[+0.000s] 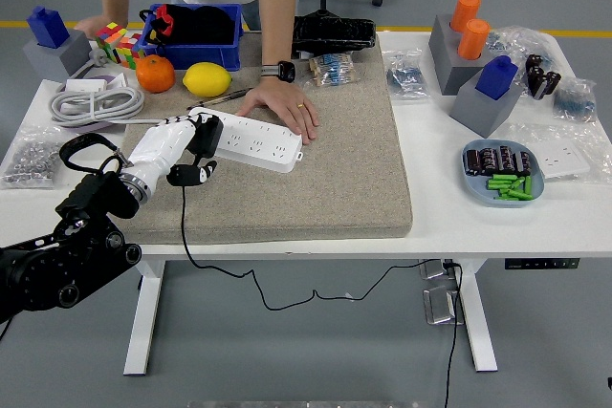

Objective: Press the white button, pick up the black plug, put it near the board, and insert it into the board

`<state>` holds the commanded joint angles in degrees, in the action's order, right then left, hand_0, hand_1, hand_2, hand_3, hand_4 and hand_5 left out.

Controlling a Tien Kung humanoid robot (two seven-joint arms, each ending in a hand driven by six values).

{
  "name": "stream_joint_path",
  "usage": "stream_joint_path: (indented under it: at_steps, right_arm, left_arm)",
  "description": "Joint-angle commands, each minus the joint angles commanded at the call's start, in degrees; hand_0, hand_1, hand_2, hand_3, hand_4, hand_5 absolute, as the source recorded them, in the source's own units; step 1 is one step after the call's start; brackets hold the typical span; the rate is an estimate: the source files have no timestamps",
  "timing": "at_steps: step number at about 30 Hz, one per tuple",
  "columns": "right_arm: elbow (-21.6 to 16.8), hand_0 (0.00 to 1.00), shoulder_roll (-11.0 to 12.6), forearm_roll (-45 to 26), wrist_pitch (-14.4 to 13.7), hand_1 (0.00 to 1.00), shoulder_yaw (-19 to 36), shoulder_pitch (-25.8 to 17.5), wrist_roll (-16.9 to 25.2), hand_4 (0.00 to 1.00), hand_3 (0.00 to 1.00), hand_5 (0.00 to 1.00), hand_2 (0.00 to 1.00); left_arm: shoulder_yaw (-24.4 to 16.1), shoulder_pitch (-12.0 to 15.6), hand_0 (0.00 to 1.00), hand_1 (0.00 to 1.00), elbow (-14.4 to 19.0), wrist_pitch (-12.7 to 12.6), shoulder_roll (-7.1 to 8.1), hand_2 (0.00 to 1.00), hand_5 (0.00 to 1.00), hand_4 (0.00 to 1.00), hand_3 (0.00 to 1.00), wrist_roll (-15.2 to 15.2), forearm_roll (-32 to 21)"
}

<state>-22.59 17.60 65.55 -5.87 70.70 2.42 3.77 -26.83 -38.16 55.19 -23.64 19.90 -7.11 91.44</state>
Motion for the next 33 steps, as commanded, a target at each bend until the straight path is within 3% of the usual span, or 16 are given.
stream_joint_path:
  at_steps: [20, 33]
  right_arm:
    - [0.0, 0.673, 0.2, -0.1, 0.0, 0.559, -0.4, 0.0, 0.1, 0.664, 0.569, 0.197, 0.539]
    - [0.1, 0.673, 0.0, -0.1, 0.0, 0.559, -0.4, -0.1, 0.1, 0.664, 0.569, 0.197, 0.539]
  left_arm:
    - [2.7, -3.5, 0.948, 0.926, -4.8, 0.1, -2.32, 0.871, 0.098, 0.670, 0.869, 0.8, -3.2]
    - [3.5, -3.8, 0.947, 0.924, -6.8, 0.2, -3.14, 0.870, 0.103, 0.670, 0.869, 1.2, -5.3]
